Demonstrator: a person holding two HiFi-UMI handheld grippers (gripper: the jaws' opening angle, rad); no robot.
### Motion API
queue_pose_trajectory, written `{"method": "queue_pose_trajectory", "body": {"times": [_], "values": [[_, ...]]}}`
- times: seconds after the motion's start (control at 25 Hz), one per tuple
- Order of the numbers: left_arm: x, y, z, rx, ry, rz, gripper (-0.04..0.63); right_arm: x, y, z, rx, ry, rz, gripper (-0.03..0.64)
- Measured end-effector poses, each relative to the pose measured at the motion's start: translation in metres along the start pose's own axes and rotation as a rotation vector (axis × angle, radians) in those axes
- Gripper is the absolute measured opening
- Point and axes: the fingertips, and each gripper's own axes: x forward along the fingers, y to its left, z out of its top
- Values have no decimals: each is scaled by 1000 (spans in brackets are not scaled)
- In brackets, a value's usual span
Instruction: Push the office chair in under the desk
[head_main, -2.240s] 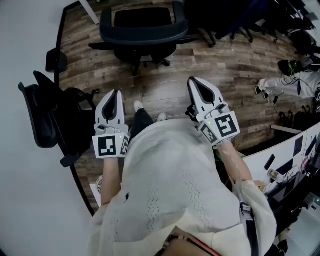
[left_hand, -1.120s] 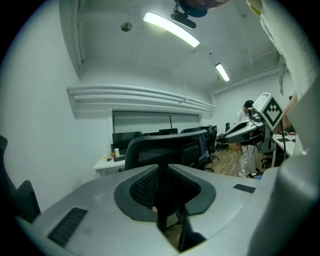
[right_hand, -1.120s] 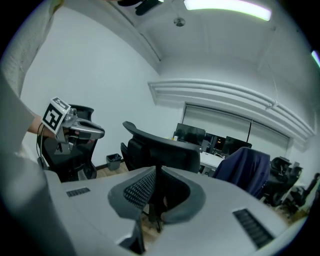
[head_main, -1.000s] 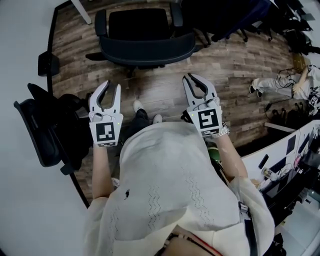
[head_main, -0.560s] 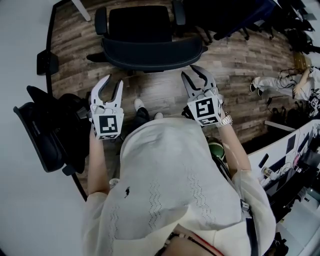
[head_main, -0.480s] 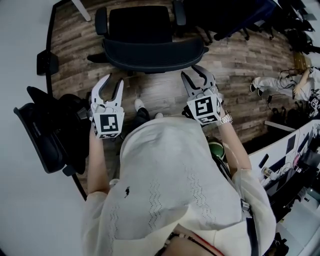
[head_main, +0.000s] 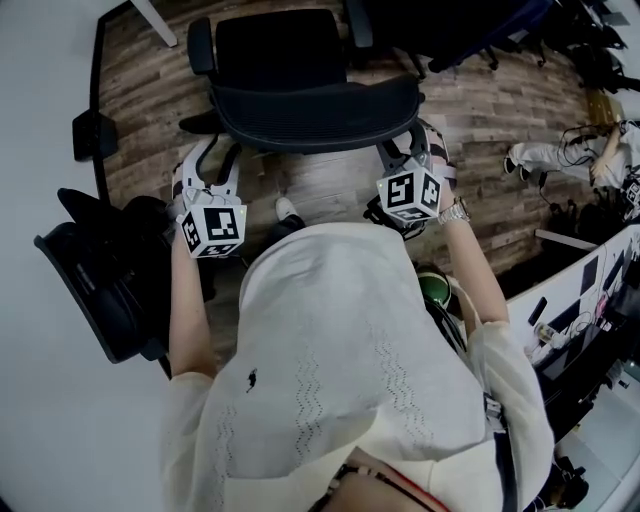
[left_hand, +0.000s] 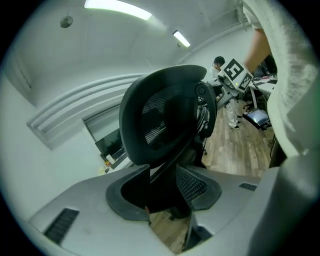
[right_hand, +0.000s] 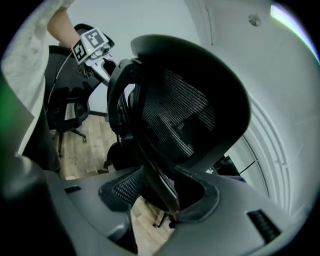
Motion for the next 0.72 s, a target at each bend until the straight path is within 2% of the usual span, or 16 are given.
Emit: {"method": "queue_pose_trajectory", "body": {"times": [0.16, 0.4, 0.56, 0.72], "values": [[13, -2, -1, 133, 16, -41, 175, 12, 1, -8, -71, 50, -4, 207], [28, -1, -10, 254, 44, -71, 207, 29, 11, -10, -137, 106, 8, 218], [35, -4, -13, 283, 60, -97, 207, 33, 5, -9, -142, 103, -22, 196], [41, -2, -13, 294, 66, -70, 202, 35, 2, -11, -210, 106, -52, 187]]}}
